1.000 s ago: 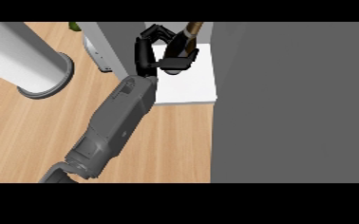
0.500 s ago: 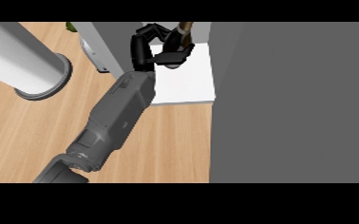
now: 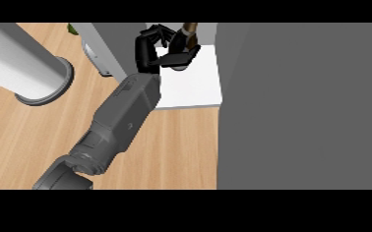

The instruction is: Pick up the wine, place it into the cabinet and close the cabinet

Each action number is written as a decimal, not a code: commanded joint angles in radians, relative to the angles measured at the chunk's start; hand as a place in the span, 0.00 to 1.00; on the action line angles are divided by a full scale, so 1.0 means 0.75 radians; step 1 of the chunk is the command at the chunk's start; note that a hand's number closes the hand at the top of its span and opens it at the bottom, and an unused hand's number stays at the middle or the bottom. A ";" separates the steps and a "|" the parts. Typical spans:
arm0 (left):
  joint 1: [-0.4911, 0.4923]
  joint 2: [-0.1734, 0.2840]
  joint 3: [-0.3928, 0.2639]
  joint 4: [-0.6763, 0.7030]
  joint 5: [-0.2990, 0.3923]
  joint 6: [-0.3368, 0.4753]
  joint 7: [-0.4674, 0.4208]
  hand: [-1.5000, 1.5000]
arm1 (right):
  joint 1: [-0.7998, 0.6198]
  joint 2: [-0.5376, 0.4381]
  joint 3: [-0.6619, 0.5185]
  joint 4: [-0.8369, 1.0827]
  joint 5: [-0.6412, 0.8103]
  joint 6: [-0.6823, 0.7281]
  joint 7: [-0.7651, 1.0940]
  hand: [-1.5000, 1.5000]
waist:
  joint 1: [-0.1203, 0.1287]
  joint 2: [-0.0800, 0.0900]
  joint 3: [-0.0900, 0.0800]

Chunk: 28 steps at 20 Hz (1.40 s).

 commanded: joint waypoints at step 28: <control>0.031 0.025 0.061 0.216 -0.043 0.124 -0.151 0.00 | 0.037 0.002 0.050 -0.108 0.014 -0.009 -0.029 0.00 | -0.021 0.025 -0.010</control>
